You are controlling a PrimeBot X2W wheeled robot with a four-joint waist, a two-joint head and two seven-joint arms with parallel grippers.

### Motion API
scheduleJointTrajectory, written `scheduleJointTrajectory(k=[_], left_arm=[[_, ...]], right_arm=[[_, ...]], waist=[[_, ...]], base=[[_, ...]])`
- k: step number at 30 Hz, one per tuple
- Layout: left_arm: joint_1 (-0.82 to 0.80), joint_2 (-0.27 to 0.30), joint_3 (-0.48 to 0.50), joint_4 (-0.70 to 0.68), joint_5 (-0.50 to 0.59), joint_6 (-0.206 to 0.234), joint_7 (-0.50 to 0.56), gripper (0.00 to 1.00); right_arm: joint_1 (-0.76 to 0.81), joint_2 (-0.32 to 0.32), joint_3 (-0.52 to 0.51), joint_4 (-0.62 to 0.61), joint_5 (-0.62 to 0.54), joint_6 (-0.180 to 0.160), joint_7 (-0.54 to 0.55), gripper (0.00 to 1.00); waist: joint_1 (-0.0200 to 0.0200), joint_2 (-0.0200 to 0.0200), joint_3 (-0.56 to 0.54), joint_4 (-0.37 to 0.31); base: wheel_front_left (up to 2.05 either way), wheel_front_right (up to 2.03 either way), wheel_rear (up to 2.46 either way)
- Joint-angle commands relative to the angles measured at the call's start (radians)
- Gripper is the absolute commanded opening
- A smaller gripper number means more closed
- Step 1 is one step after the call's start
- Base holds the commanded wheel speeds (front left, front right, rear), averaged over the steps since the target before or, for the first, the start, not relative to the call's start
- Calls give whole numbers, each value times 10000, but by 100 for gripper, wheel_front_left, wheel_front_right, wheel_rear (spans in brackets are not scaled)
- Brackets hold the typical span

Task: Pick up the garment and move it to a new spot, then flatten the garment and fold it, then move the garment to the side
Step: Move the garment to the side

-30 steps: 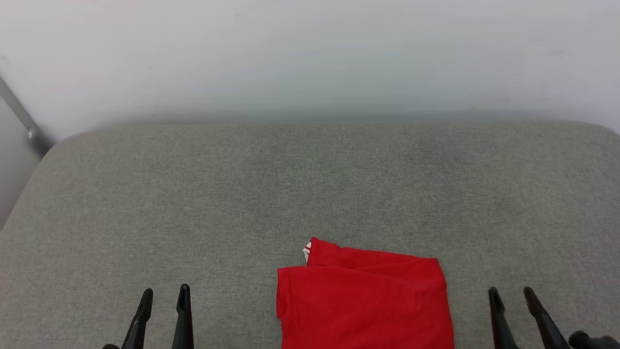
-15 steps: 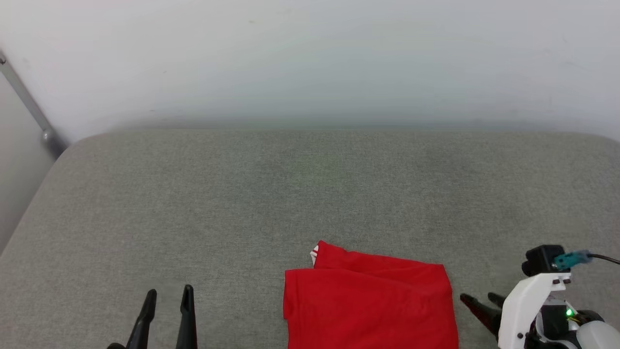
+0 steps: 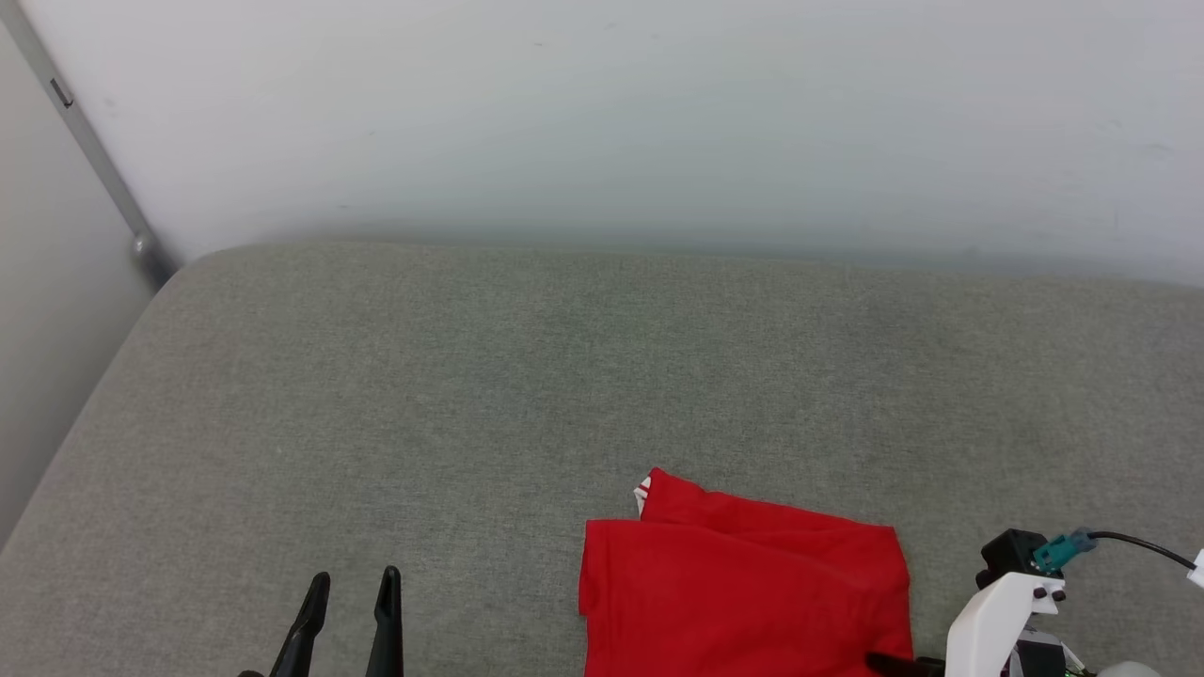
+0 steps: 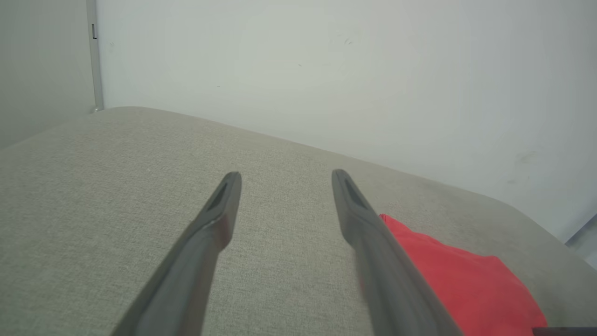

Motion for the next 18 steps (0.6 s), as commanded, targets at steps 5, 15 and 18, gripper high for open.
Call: scheduleJointTrajectory(k=[5, 15, 18], left_arm=[[-169, 154, -141, 59, -8, -1, -16, 100], [-352, 284, -447, 197, -72, -1, -16, 100], [-393, 325, -510, 241, -88, 0, -16, 100]], right_arm=[[-194, 321, -135, 833, -197, -11, -269, 100], [-808, 509, 493, 1898, -12, -6, -1121, 100], [-1018, 471, 653, 2193, 134, -6, -1411, 100]], waist=[[0, 0, 106, 227], [0, 0, 250, 650], [0, 0, 268, 771]], base=[[0, 0, 0], [0, 0, 0], [0, 0, 0]])
